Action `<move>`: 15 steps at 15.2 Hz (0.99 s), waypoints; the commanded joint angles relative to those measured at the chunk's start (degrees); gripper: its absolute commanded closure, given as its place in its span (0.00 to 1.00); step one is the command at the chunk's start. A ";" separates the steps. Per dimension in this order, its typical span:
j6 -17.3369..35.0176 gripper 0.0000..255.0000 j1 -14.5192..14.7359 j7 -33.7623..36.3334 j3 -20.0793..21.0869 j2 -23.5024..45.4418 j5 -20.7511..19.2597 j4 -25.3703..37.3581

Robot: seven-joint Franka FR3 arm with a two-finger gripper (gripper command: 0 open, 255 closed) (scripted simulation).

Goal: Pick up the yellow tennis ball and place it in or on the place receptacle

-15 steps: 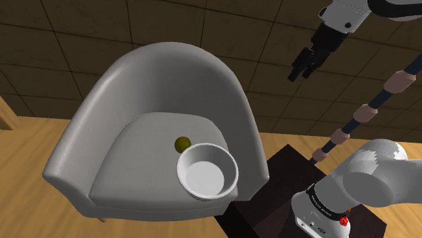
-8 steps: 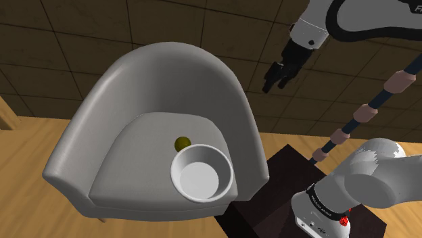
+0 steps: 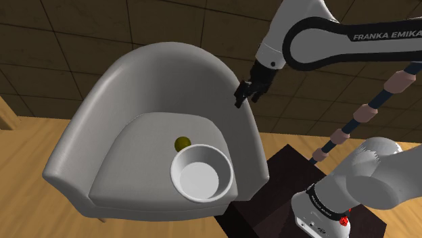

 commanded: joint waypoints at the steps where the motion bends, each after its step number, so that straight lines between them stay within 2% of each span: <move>1: 3.41 0.00 0.63 1.47 1.65 3.61 0.58 0.32; 8: 13.40 0.00 2.14 6.98 6.86 17.21 0.17 4.05; 15: 21.02 0.00 3.83 14.36 10.51 32.32 -4.71 11.21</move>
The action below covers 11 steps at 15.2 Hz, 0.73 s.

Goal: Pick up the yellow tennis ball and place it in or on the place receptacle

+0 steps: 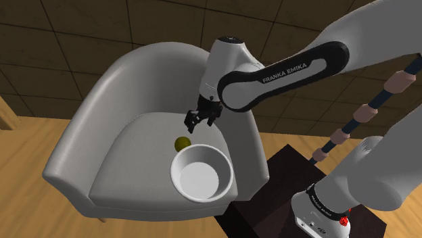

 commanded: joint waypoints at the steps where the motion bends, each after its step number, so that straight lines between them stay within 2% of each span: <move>1: 1.90 0.00 0.62 2.33 0.58 4.98 -2.13 2.90; 4: 3.88 0.00 2.33 5.81 0.74 11.58 -5.31 7.18; 11: 8.44 0.00 3.35 7.36 -0.15 16.11 -7.55 6.93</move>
